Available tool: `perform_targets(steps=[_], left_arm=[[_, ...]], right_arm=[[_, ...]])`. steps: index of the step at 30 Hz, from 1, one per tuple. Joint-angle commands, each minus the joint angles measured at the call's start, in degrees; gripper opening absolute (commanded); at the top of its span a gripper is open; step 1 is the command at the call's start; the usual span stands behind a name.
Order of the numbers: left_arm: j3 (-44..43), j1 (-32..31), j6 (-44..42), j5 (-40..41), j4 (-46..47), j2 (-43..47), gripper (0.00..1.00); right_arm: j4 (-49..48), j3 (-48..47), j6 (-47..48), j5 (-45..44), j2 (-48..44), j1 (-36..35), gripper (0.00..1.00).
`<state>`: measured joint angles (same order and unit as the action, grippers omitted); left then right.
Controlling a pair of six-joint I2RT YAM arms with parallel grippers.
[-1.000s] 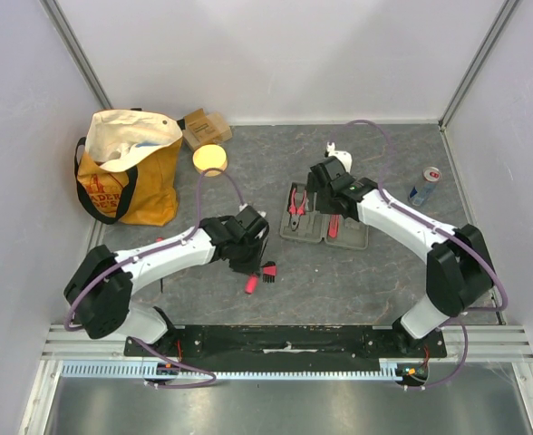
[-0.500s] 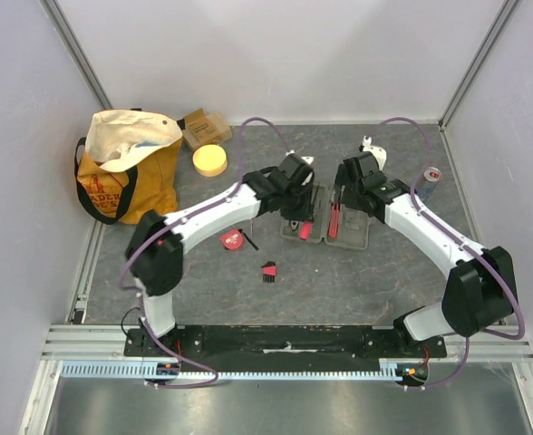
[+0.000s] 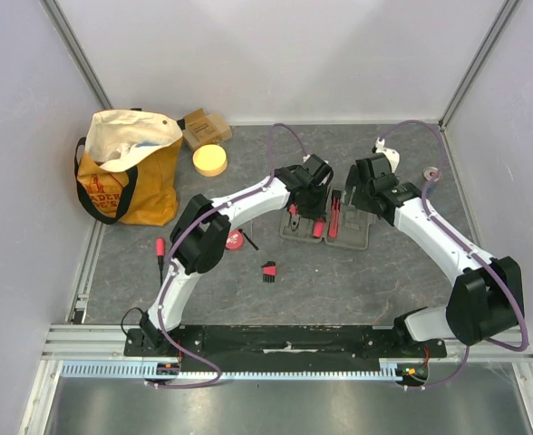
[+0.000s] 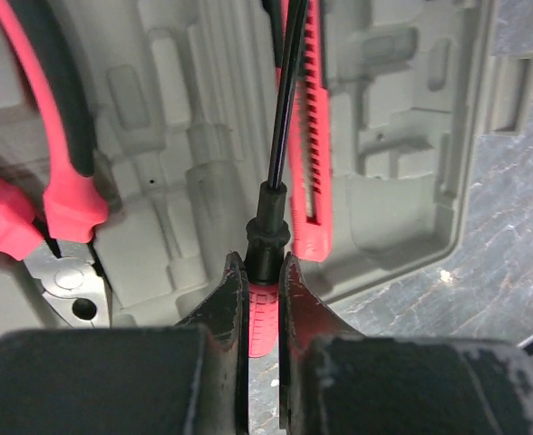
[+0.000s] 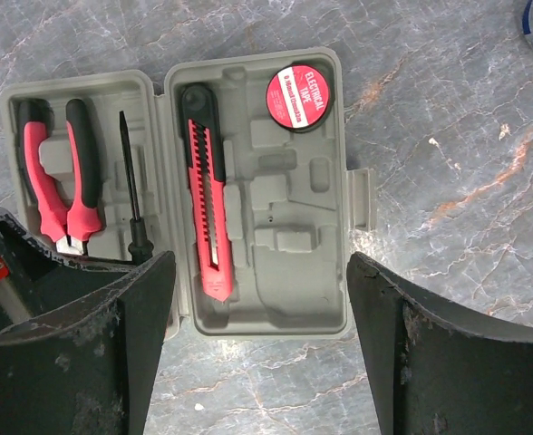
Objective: Pack the tool kit
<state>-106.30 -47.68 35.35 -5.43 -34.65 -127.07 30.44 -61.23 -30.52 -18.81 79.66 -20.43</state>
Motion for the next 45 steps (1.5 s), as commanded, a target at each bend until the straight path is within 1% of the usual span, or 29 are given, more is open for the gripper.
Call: perform_targets(steps=[1,4,7,9,15,16,19,21,23,25,27,30,33,35,42,45], left_arm=[[-1.7,0.6,2.5,2.0,-0.9,-0.9,0.02],[-1.3,0.7,3.3,2.0,-0.9,-1.5,0.03],[-1.1,1.2,4.1,0.0,-0.9,-2.6,0.05],[-0.9,1.3,4.5,-0.6,-1.2,-2.9,0.13],[-0.1,1.4,4.5,-1.1,-1.2,-2.5,0.41],[-0.2,1.4,4.4,-1.0,-1.2,-2.5,0.44],[-0.5,1.5,4.4,-0.7,-1.2,-2.0,0.46],[-0.3,1.5,4.4,-0.2,-1.1,-1.1,0.45],[0.3,1.5,4.4,0.4,-1.1,-0.2,0.41],[1.6,1.7,4.5,0.5,-0.2,0.8,0.34],[2.9,2.0,5.2,-0.3,0.7,1.2,0.27],[4.4,2.7,6.9,-2.3,1.3,1.0,0.21],[6.5,3.6,8.0,-4.9,2.8,1.3,0.19],[6.9,4.0,8.1,-5.5,3.2,1.6,0.19],[7.0,4.4,7.5,-6.6,3.1,1.1,0.16],[6.7,4.4,7.1,-7.1,2.6,0.7,0.13]], right_arm=[[-0.4,0.7,0.7,0.3,-2.2,0.6,0.83],[-0.4,0.6,0.8,0.7,-2.1,0.9,0.82],[-0.5,0.7,0.9,1.0,-1.8,0.9,0.82],[-0.5,0.6,0.9,1.1,-1.7,1.0,0.82],[-0.6,-0.4,0.7,1.7,-1.1,1.0,0.82],[-0.5,-0.6,0.7,1.8,-0.9,1.1,0.82],[-0.5,-1.2,0.6,2.2,-0.6,1.0,0.82],[-0.6,-1.6,0.6,2.4,-0.5,1.1,0.82],[-0.8,-2.0,0.6,3.1,-0.2,1.1,0.81],[-1.6,-2.4,1.3,5.3,0.4,1.0,0.79],[-3.0,-2.7,1.8,7.5,1.4,1.1,0.73],[-4.3,-4.1,2.3,11.2,4.5,0.9,0.59],[-6.3,-5.5,2.1,14.1,7.9,0.9,0.49],[-8.1,-6.1,1.8,15.9,9.9,0.8,0.44],[-10.3,-10.9,1.5,16.9,18.9,-0.7,0.32],[-10.6,-13.5,1.7,16.3,22.2,-1.8,0.28]])
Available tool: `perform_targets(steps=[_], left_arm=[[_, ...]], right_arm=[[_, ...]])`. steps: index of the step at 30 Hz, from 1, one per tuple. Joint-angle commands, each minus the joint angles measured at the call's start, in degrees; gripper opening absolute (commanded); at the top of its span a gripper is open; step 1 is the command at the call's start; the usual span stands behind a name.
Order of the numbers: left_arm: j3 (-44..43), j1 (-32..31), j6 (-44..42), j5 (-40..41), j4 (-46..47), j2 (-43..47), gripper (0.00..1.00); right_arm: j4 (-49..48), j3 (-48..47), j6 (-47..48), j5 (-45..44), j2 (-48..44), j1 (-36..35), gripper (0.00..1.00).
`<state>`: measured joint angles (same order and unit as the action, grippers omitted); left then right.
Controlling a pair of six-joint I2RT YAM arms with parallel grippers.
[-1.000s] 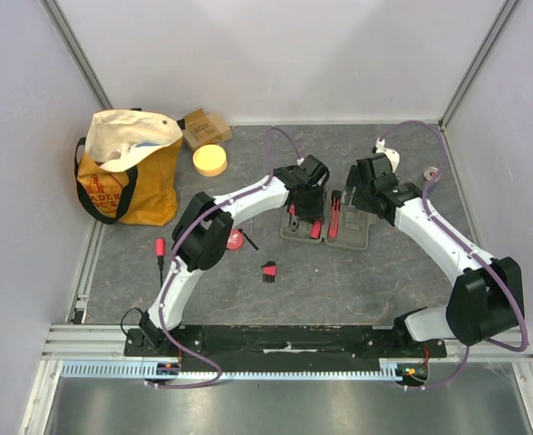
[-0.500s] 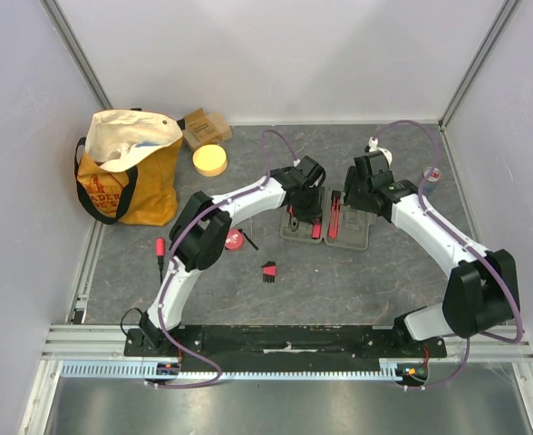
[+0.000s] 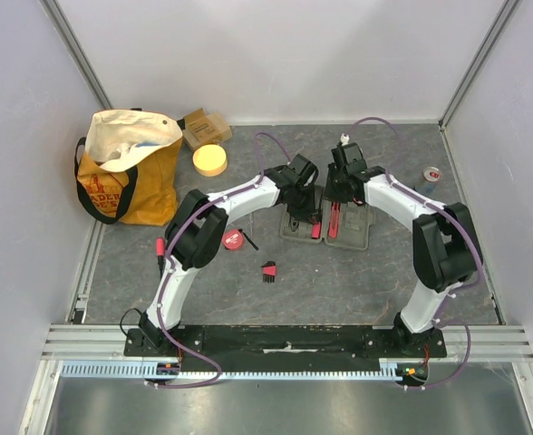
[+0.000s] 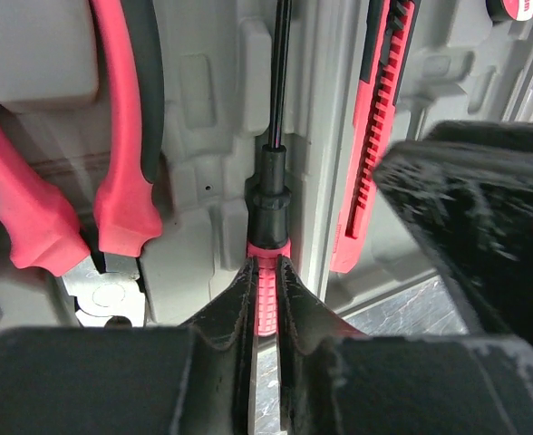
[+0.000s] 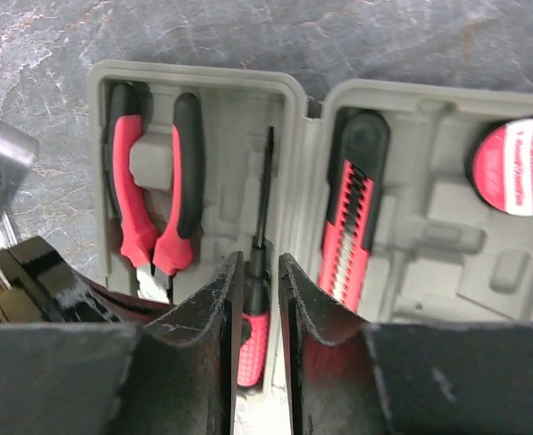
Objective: Pack the tool kit
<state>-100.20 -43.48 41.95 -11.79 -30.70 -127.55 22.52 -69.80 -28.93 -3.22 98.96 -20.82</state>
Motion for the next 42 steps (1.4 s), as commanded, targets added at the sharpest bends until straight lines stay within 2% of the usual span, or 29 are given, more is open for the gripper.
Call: perform_targets(steps=[1,11,17,30,37,42], left_arm=[[0.3,0.3,0.4,-1.0,-1.8,0.8,0.13],[-0.3,0.5,-0.5,-1.6,-3.5,0.1,0.1],[-0.3,0.9,-0.9,-2.4,-4.0,-0.2,0.1],[-0.6,1.2,-1.4,-3.9,-4.4,-1.3,0.09],[-1.2,1.2,-1.6,-4.2,-5.4,-2.4,0.09],[-1.6,1.2,-1.5,-4.2,-5.9,-2.7,0.09]], right_arm=[[-2.7,-5.6,0.0,0.2,4.0,-1.8,0.27],[-1.3,-10.3,-1.0,-5.9,10.7,-2.0,0.11],[-0.5,-10.9,-1.5,-7.2,13.2,-2.2,0.06],[0.0,-11.2,-0.8,-11.5,15.9,-2.4,0.05],[0.2,-10.9,-1.5,-13.1,18.0,-2.6,0.0],[0.2,-9.4,-2.6,-13.6,17.9,-2.6,0.0]])
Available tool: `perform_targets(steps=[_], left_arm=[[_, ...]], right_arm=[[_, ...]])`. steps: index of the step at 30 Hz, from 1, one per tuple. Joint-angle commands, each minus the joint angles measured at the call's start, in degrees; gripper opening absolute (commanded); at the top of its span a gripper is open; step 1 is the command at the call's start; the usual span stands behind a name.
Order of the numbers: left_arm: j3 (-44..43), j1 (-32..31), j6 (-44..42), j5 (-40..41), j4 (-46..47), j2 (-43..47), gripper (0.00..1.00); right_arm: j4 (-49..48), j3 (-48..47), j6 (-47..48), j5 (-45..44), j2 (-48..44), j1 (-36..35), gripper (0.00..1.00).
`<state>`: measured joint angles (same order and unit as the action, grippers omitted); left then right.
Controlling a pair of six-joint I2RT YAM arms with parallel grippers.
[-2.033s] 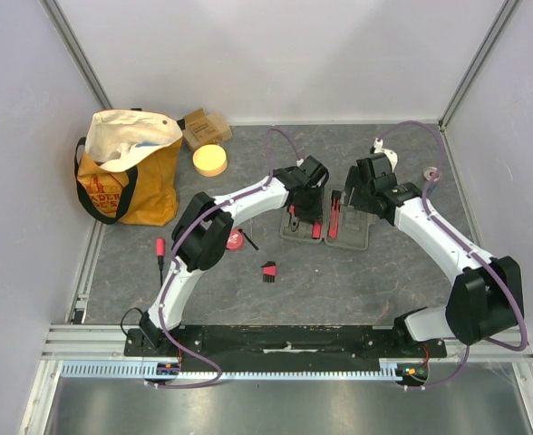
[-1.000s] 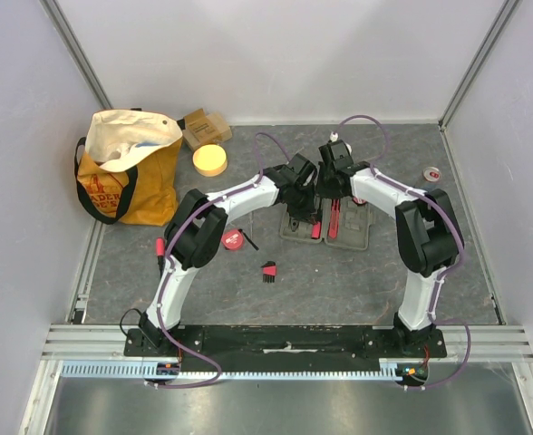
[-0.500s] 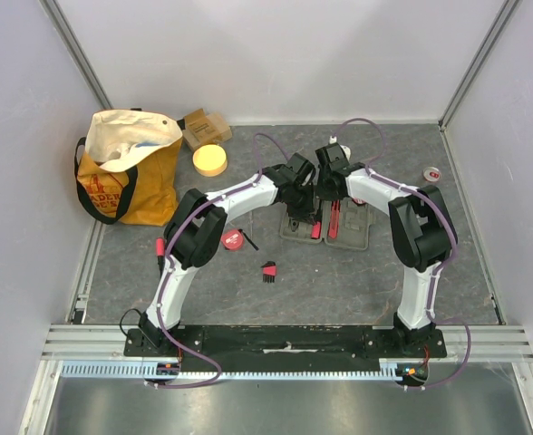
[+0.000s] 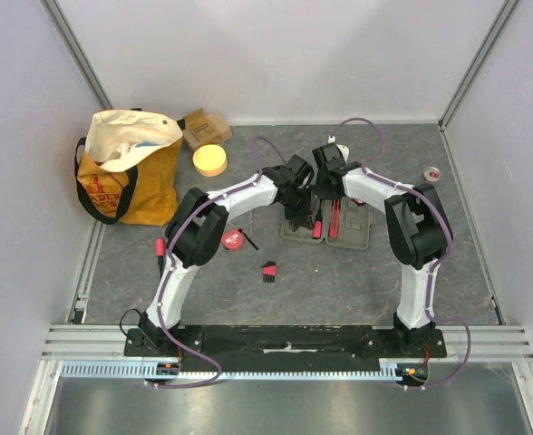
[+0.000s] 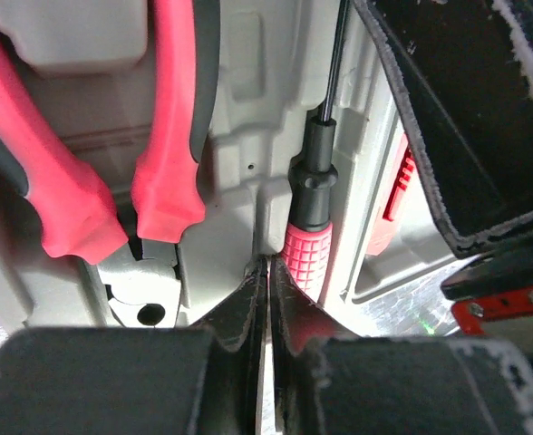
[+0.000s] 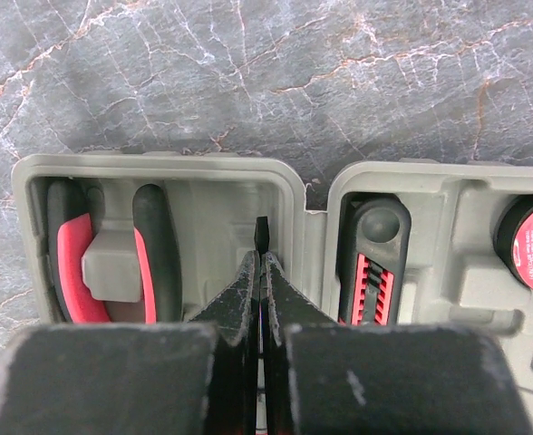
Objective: Pack the tool kit
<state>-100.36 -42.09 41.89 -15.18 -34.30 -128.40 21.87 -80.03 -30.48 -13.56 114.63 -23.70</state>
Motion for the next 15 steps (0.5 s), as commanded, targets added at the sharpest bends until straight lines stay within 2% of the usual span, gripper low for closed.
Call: perform_targets(steps=[1,7,15], left_arm=[[-1.5,-0.2,-1.5,-0.7,-2.3,-1.9,0.09],[-3.1,0.2,-1.9,1.2,-3.1,0.2,0.09],[-2.6,2.2,-3.3,9.0,-2.8,11.2,0.19]], right_arm=[[0.8,1.2,-1.2,-3.3,2.3,0.2,0.0],[0.7,0.6,-2.0,-3.1,0.3,0.1,0.01],[3.3,-7.0,-2.7,-2.3,-7.0,0.0,0.22]])
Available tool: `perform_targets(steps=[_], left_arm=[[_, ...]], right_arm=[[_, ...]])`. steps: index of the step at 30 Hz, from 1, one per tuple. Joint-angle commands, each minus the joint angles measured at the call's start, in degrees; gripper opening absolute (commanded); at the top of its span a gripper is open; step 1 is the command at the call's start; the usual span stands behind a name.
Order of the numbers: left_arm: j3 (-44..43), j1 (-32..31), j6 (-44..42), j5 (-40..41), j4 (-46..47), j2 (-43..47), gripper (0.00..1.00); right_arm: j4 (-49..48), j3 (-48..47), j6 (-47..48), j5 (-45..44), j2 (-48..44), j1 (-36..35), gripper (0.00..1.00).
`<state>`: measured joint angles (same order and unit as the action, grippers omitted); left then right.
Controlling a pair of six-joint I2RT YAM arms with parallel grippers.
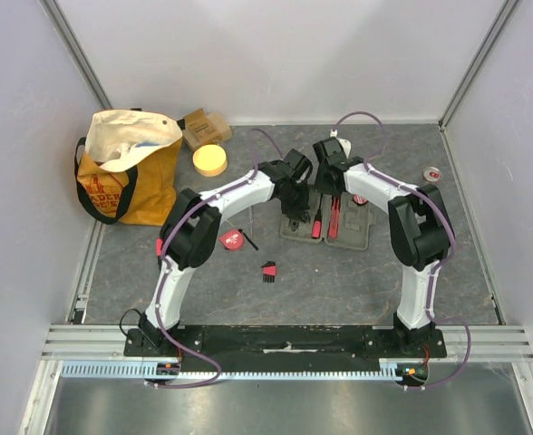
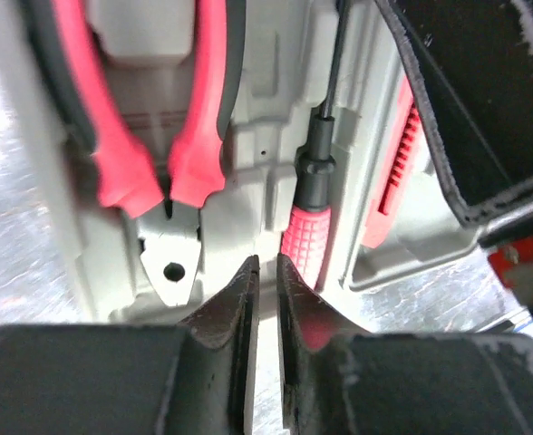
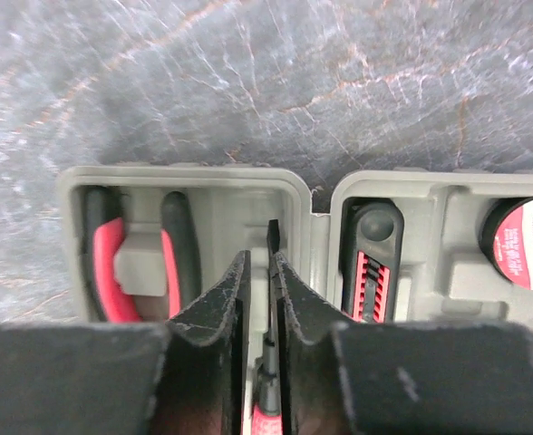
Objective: Pack the tool kit
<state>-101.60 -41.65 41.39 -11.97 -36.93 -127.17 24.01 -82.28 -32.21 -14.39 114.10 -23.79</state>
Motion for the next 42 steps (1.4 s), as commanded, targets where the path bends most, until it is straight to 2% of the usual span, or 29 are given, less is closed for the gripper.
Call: perform_targets(steps=[1,7,11,17,20,23,29,35,38,42], left_arm=[[-0.6,1.9,-3.1,6.7,-0.2,11.8,0.2],[10.6,6.2,-3.7,10.6,-0.2,24.8,0.31],[24.2,11.7,-4.5,16.3,-1.4,35.5,0.46],[39.9,19.7,-5.5,25.9,-4.9,50.0,0.67],[44.9,22.5,-4.8,31.1,-6.7,53.3,0.81],[48.3,27.3,-6.0,30.9,-6.4,54.1,0.89],[50.4,36.4,-9.1,26.9,-3.6,49.4,0.9],[51.4,40.6,-9.9,29.4,-2.5,45.7,0.81],[50.6,43.4,-11.1,29.4,-1.8,44.5,0.7],[51.0,45.2,-12.5,30.5,-1.6,43.2,0.69]], right_arm=[[1.4,-5.0,-1.1,-1.5,-7.4,0.1,0.24],[2.1,-3.3,0.1,2.1,-12.1,0.0,0.33],[2.1,-0.9,1.1,5.3,-13.8,-0.2,0.42],[1.4,1.9,2.1,7.1,-15.2,-1.5,0.54],[1.1,2.5,2.2,7.5,-15.0,-2.0,0.59],[1.0,2.8,2.0,8.0,-14.7,-2.2,0.61],[1.0,3.5,1.8,8.0,-14.5,-2.2,0.61],[1.0,4.6,1.8,7.1,-15.5,-2.2,0.61],[1.0,5.2,1.6,6.2,-16.0,-2.2,0.61],[0.6,6.1,1.2,5.9,-16.5,-2.3,0.61]])
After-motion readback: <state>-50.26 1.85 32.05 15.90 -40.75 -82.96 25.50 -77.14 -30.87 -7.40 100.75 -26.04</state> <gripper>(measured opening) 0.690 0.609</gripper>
